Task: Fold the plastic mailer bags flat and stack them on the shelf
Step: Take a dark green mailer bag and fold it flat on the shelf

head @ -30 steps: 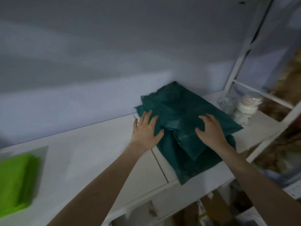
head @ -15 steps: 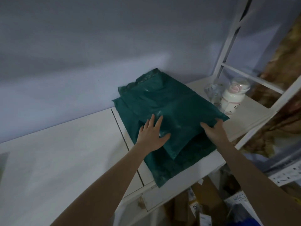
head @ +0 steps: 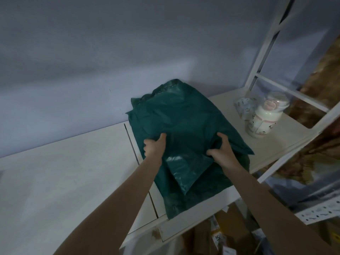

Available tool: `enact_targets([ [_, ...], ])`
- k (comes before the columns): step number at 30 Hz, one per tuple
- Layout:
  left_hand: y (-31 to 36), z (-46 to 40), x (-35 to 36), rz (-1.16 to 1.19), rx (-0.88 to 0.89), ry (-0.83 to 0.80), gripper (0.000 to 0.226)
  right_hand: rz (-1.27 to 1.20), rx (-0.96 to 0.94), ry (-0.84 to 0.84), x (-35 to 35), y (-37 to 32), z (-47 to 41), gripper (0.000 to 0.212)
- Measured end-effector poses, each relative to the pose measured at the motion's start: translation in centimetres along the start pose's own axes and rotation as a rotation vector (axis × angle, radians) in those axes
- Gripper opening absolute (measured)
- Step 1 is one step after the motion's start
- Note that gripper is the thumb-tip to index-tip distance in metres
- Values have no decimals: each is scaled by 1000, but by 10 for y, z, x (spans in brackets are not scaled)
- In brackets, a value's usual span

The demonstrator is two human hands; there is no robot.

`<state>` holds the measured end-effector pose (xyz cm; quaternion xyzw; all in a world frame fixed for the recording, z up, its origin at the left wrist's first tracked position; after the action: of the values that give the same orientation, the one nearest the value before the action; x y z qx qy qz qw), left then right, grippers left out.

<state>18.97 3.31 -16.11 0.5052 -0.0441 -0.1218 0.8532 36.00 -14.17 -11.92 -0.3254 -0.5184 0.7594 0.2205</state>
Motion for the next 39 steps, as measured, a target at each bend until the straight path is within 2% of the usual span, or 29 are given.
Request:
enact_targets([
  [3,1,-6,3,246,-62,-59,63,29,-17,-30,2,1,2,75],
  [5,7,-6,10,326,-82,-128,61,68,-28,-52,5,2,4,73],
  [8,21,0,18,312,-69,-212,55,133,-57,-87,11,4,8,73],
  [11,34,7,15,325,-21,-244,30,282,-96,-136,19,2,12,69],
  [13,48,12,5,335,44,-238,12,380,-38,-197,25,-1,17,60],
  [14,57,15,-1,339,85,-243,10,422,7,-221,27,-3,21,56],
  [16,72,18,-14,362,150,-273,17,479,22,-180,20,-15,26,46],
  [20,92,30,-45,403,185,-347,33,390,-211,145,-7,-65,27,29],
  [22,98,37,-62,434,176,-376,34,354,-287,201,-6,-86,28,30],
  [24,102,43,-81,461,169,-379,34,297,-268,132,8,-96,23,40],
  [27,111,51,-112,489,179,-381,33,221,-151,-33,43,-93,14,68],
  [28,113,53,-122,485,187,-382,33,183,-137,-88,57,-94,15,67],
  [30,119,58,-145,493,199,-394,35,81,-124,-201,90,-98,24,51],
  [33,135,68,-180,510,281,-437,42,-82,-146,-281,131,-111,39,37],
  [37,157,73,-234,459,411,-446,41,-122,-290,-164,160,-142,59,24],
  [39,164,73,-260,382,486,-401,42,-124,-387,-125,168,-159,70,26],
])
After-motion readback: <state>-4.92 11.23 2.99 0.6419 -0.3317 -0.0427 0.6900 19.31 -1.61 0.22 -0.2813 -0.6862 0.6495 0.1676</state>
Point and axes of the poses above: each hand's wrist, its own z-axis away from the middle knuckle, its own x-axis out of the palm, y = z × x, the point moved 10 cm from there along -z, towards the middle knuckle, and after that the axes turned 8 degrees about z, right-handed, at the moved point
